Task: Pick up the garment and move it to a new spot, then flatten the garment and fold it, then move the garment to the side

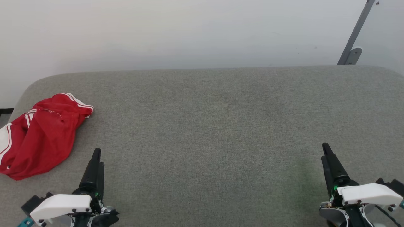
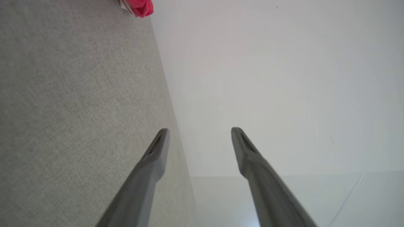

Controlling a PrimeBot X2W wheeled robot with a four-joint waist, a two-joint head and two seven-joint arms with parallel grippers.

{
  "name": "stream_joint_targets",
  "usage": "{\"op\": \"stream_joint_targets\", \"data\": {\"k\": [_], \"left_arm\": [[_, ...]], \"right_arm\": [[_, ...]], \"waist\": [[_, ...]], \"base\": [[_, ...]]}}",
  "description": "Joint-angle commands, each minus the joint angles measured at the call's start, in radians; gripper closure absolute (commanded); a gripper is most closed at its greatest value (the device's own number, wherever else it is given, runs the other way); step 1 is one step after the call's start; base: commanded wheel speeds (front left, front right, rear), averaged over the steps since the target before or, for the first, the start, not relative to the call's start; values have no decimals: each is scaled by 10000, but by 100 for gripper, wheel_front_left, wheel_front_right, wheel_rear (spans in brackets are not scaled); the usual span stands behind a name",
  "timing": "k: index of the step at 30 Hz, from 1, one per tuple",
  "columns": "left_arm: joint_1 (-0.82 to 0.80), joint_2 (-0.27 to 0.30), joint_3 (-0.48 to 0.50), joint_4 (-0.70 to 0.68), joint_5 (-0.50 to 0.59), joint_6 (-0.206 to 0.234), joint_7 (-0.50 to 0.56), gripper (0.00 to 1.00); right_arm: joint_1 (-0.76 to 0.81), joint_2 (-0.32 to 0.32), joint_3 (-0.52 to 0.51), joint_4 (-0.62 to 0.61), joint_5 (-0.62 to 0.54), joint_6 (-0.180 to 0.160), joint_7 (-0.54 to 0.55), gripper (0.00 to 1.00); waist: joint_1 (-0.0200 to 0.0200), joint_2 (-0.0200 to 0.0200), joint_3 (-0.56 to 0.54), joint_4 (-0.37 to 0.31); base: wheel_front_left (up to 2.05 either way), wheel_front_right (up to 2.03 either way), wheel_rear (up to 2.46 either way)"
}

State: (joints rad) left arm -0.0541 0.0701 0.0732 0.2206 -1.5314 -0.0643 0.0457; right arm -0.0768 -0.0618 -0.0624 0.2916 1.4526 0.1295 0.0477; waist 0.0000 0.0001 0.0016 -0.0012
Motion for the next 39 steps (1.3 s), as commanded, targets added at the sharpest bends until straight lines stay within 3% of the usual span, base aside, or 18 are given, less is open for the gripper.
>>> {"op": "stream_joint_targets", "data": {"k": [1, 13, 19, 39], "left_arm": [[-96, 162, -76, -250, 322, 101, -110, 0], [-74, 850, -585, -398, 2708, 855, -599, 0], [-79, 1177, -895, -419, 4124, 1024, -872, 0], [121, 1315, -882, -571, 6719, 726, -1539, 0]], "right_arm": [[-346, -94, 73, -134, -400, 9, -96, 0], [-530, -340, 270, -146, -3149, 11, -179, 0], [-559, -501, 442, -260, -4509, 11, -273, 0], [-581, -648, 636, -446, -7232, 14, -685, 0]], "waist": [[0, -1, -2, -2], [0, -1, -33, -21], [0, -1, -55, -31], [0, -1, -74, -61]], "base": [[0, 0, 0], [0, 0, 0], [0, 0, 0], [0, 0, 0]]}}
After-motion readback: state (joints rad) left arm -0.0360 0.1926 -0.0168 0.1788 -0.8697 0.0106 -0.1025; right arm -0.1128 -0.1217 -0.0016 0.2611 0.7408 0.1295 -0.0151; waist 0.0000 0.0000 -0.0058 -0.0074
